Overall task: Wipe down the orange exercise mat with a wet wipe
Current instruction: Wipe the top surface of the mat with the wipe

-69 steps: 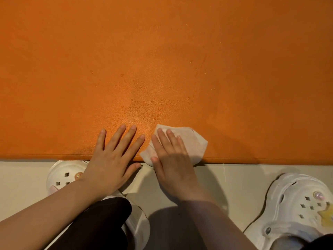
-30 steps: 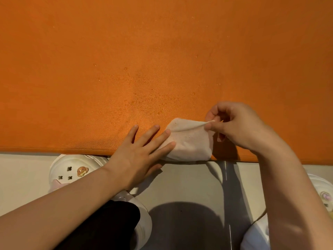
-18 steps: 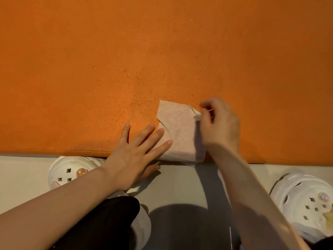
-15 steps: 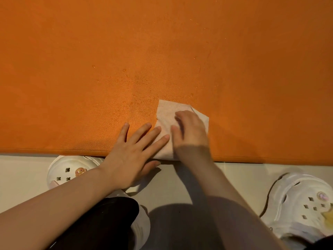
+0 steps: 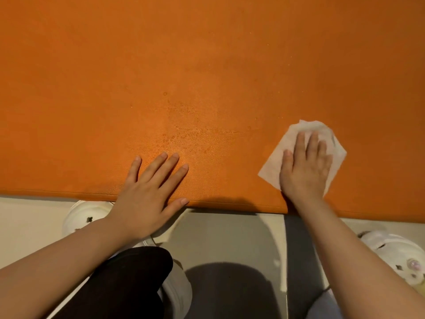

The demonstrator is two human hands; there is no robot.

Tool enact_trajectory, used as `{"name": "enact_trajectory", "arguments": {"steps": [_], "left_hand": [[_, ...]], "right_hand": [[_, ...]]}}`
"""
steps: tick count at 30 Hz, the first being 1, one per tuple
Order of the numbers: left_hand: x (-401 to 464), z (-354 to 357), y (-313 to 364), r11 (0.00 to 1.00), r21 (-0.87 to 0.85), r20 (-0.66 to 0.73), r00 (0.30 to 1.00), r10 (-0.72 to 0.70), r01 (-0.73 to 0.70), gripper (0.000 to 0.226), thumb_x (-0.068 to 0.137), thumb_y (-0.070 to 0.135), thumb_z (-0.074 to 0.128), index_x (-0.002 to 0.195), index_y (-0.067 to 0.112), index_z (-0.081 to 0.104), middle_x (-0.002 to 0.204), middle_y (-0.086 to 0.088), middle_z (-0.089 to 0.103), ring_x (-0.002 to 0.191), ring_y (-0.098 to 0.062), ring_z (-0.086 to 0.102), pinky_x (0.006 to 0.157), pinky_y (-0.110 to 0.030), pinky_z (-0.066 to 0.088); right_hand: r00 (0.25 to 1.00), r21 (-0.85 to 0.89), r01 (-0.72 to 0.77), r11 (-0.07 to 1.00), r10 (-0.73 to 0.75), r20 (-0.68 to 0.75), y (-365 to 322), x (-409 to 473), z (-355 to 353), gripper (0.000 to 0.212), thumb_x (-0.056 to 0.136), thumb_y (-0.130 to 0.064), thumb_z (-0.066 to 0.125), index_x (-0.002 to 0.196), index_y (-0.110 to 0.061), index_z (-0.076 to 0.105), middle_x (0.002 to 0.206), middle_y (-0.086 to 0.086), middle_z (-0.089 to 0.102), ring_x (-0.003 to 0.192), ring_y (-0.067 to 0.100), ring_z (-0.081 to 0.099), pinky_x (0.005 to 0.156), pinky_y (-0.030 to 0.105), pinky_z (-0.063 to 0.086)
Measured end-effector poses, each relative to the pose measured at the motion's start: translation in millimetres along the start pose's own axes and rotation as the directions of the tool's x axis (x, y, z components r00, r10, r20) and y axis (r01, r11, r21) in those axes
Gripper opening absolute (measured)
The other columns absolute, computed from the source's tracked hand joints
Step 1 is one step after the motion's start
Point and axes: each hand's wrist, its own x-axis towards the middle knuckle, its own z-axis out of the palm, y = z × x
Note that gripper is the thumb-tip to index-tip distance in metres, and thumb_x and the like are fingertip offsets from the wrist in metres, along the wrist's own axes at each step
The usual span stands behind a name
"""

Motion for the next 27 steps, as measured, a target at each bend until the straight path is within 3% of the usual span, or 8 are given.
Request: {"name": "enact_trajectory", "arguments": {"steps": [2,5,9,11,15,20,23,27], "left_hand": [[-1.0,1.0,-1.5,1.0,0.001,0.004,1.0,-0.003,0.003,0.066,0.099,0.062,0.022,0.152,0.024,0.034,0.159,-0.006,0.031,0.147,-0.025,0.023,0.116,-0.057,0.011],[-3.1,3.2,-4.6,1.0,-0.013,-0.012,1.0,0.011,-0.011,0.065,0.1,0.058,0.024,0.152,0.021,0.035,0.16,-0.005,0.03,0.149,-0.023,0.02,0.116,-0.056,0.011],[-3.1,4.0,-2.0,1.0,-0.021,-0.036,0.999,-0.009,0.008,0.066,0.099,0.056,0.027,0.15,0.016,0.039,0.159,-0.005,0.032,0.149,-0.022,0.022,0.117,-0.056,0.014],[-3.5,4.1,-0.6,0.999,-0.025,-0.041,0.999,-0.023,0.022,0.066,0.099,0.056,0.027,0.151,0.017,0.039,0.159,-0.005,0.032,0.148,-0.023,0.024,0.117,-0.057,0.016],[-1.8,3.5,-0.8,0.999,-0.032,-0.037,0.999,-0.011,0.01,0.066,0.099,0.056,0.027,0.15,0.017,0.04,0.158,-0.005,0.034,0.147,-0.024,0.027,0.116,-0.058,0.018],[3.7,-5.6,-1.3,0.986,-0.158,-0.023,0.998,-0.061,0.057,0.065,0.093,0.061,0.034,0.142,0.022,0.052,0.152,-0.001,0.043,0.143,-0.019,0.029,0.116,-0.05,0.015],[9.1,-13.6,-1.1,0.971,-0.219,-0.014,0.995,-0.101,0.095,0.064,0.085,0.064,0.041,0.133,0.027,0.059,0.146,0.004,0.051,0.136,-0.018,0.036,0.111,-0.05,0.02],[18.6,-21.2,0.6,0.966,-0.222,-0.005,0.991,-0.137,0.132,0.067,0.072,0.066,0.047,0.127,0.03,0.059,0.136,0.007,0.056,0.127,-0.016,0.041,0.102,-0.045,0.025]], "right_hand": [[0.981,-0.013,0.194,0.981,-0.194,0.028,-43.7,-23.9,17.1,0.065,0.098,-0.049,0.012,0.157,-0.021,0.016,0.164,0.009,0.005,0.151,0.029,0.001,0.121,0.045,-0.006],[0.87,-0.033,0.488,0.872,-0.483,0.095,-111.3,-64.1,42.4,0.063,0.098,-0.048,0.009,0.157,-0.024,0.011,0.163,0.005,-0.003,0.151,0.027,-0.005,0.12,0.044,-0.009],[0.787,-0.004,0.606,0.796,-0.599,0.148,-124.0,-56.0,39.1,0.063,0.097,-0.051,0.006,0.155,-0.028,0.004,0.163,-0.001,-0.006,0.15,0.019,-0.01,0.119,0.041,-0.014],[0.824,-0.041,0.557,0.829,-0.546,0.155,-94.5,-24.6,31.8,0.064,0.092,-0.056,-0.001,0.151,-0.031,-0.007,0.159,-0.005,-0.016,0.15,0.019,-0.012,0.115,0.036,-0.021],[0.979,-0.096,0.201,0.975,-0.197,0.046,-5.9,34.7,1.0,0.074,0.09,-0.058,0.002,0.157,-0.026,0.012,0.164,0.003,0.0,0.152,0.025,0.0,0.12,0.045,-0.005],[0.992,0.012,-0.121,0.993,0.122,-0.021,23.2,48.2,-13.4,0.064,0.099,-0.052,0.016,0.158,-0.026,0.01,0.165,0.005,-0.005,0.151,0.023,-0.008,0.119,0.056,-0.007],[0.996,0.031,-0.089,0.996,0.089,0.006,-8.4,55.7,-9.1,0.06,0.102,-0.049,0.019,0.158,-0.029,0.007,0.165,0.001,-0.008,0.15,0.023,-0.013,0.117,0.058,-0.011],[0.985,-0.042,0.154,0.987,-0.15,0.083,-82.8,63.3,2.6,0.066,0.099,-0.057,0.018,0.157,-0.03,0.003,0.165,0.0,-0.01,0.15,0.025,-0.014,0.116,0.059,-0.012]]}}
